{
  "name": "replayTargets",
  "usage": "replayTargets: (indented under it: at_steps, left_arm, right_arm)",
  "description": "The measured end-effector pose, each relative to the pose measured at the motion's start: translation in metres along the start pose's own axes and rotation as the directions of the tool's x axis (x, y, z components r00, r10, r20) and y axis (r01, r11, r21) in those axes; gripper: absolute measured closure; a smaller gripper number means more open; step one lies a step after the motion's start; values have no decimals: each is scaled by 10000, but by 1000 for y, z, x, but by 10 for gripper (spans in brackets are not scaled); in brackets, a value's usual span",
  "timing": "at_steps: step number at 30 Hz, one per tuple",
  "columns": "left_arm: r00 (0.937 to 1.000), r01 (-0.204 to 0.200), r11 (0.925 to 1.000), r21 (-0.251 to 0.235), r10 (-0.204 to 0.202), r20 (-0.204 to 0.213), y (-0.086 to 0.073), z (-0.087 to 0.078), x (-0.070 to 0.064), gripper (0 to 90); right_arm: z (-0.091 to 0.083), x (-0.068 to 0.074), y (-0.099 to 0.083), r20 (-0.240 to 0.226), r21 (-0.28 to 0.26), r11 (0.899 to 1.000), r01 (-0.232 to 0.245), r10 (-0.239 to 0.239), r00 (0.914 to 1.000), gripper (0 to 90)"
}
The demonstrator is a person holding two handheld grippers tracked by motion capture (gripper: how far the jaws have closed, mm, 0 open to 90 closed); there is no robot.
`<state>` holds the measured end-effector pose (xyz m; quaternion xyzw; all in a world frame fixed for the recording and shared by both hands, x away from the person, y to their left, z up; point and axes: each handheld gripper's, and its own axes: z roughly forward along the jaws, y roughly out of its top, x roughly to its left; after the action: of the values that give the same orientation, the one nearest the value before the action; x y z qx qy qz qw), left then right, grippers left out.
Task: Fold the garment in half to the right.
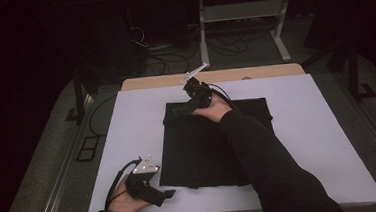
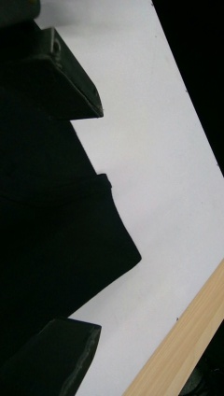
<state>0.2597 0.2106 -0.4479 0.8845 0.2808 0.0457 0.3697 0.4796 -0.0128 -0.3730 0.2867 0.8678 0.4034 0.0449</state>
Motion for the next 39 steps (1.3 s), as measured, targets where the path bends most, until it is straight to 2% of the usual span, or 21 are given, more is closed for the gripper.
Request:
replayTargets:
  at_steps: [5, 11, 13, 16, 20, 22, 27, 33, 39]
  left_arm:
    - [9999, -155, 9998, 136, 155, 11, 1, 1, 1, 18]
    - [9999, -151, 9999, -40, 151, -47, 1, 3, 1, 42]
    - [9997, -164, 9998, -112, 162, -196, 1, 4, -1, 60]
    - [9979, -495, 9988, 7, 495, -407, 1, 5, -2, 86]
    - [9973, -495, 9988, -50, 492, -552, 3, 7, -4, 96]
    - [9953, -659, 9978, 33, 660, -711, 3, 6, -4, 121]
    - [9929, -794, 9968, -10, 790, -891, 4, 8, -5, 162]
    - [9914, -866, 9961, -151, 847, -996, 4, 7, -5, 274]
    - [9921, -918, 9956, -204, 897, -879, 6, 7, -5, 407]
  right_arm:
    - [7, 0, 4, 56, 66, 9999, 89, -89, 9999, 0]
    - [15, -3, 4, 101, 18, 10000, -64, 64, 9999, 0]
    - [19, -4, 4, 43, 28, 9999, -108, 108, 9999, 0]
    - [24, -6, 3, -3, 32, 9999, -109, 109, 9999, 0]
    - [30, -8, 2, 43, 104, 9999, -117, 116, 9999, 0]
    - [34, -8, 3, 77, 193, 9997, -175, 174, 9998, 0]
    - [43, -9, 7, 109, 358, 9993, 129, -133, 9999, 0]
    - [57, -10, 11, 136, 431, 9991, 23, -29, 9999, 0]
    - [72, -11, 10, 270, 617, 9981, 4, -20, 9996, 0]
